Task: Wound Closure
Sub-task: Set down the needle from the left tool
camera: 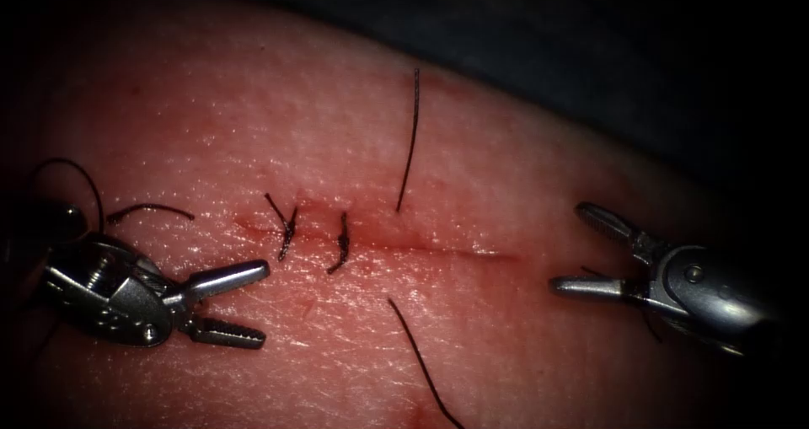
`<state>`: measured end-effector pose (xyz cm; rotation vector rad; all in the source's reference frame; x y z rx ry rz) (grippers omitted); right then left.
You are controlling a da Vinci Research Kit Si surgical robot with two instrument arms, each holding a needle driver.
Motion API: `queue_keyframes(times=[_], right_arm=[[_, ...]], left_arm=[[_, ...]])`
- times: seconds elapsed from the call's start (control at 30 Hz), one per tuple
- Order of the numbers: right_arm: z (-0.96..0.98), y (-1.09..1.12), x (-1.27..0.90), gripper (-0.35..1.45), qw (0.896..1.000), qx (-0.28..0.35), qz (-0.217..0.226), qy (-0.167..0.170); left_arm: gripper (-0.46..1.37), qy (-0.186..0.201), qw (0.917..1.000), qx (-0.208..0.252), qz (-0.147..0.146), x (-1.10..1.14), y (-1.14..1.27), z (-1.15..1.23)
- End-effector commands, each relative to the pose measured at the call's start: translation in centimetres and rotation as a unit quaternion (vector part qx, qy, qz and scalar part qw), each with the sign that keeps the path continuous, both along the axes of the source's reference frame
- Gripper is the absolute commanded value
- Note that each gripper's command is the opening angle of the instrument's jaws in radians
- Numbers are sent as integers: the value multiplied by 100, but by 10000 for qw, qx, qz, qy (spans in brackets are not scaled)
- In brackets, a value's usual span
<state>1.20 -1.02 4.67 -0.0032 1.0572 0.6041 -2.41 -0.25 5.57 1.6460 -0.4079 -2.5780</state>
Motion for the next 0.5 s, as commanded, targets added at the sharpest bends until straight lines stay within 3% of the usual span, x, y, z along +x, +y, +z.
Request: queue_keyframes(times=[0.03,0.5], right_arm=[[0,0,0,70,10000,-1,4,-3],[0,0,0,70,10000,-1,4,-3]], left_arm=[[43,-1,10000,3,2,0,0,0],[9,-1,10000,8,0,-1,0,-2]])
